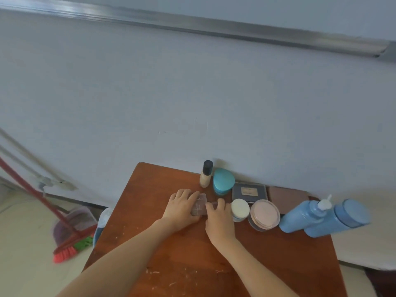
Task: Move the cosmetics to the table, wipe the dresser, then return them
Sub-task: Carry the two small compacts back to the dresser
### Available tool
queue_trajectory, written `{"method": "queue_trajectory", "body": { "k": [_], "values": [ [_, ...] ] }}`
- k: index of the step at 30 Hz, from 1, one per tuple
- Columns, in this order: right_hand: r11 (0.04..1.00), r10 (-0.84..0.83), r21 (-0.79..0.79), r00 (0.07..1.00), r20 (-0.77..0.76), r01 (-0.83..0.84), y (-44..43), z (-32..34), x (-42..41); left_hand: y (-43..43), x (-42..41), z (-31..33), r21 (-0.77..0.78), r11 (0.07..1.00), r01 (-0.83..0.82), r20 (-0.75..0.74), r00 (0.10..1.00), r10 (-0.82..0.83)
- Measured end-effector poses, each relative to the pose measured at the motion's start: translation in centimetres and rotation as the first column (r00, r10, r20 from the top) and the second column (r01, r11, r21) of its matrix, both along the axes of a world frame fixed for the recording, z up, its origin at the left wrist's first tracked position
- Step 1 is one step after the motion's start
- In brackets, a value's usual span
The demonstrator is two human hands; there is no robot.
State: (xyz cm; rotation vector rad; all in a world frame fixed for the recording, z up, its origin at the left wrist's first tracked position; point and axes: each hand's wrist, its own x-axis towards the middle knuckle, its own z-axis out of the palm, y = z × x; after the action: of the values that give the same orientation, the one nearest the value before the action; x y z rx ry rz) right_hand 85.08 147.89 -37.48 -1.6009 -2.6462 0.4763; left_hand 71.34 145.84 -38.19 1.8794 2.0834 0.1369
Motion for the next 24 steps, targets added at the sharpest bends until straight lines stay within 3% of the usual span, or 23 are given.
{"method": "queue_trajectory", "body": {
  "k": [7,13,24],
  "values": [
    [0.997,0.015,-0.072,0.999,-0.052,-0.019,-0.9,0.1,0.2,-3.1,-1.9,0.5,-0.020,0.996,-0.084,0.034,0.996,0.084],
    [0.999,-0.035,-0.030,0.992,-0.119,0.031,-2.2,1.8,-0.3,-5.3,-4.3,2.1,0.072,0.992,-0.106,0.083,0.992,0.100],
    [0.962,-0.267,0.021,0.958,-0.105,0.271,-8.9,5.4,-1.4,-6.7,-8.7,4.9,0.230,0.965,0.124,0.137,0.978,-0.158]
  ]
}}
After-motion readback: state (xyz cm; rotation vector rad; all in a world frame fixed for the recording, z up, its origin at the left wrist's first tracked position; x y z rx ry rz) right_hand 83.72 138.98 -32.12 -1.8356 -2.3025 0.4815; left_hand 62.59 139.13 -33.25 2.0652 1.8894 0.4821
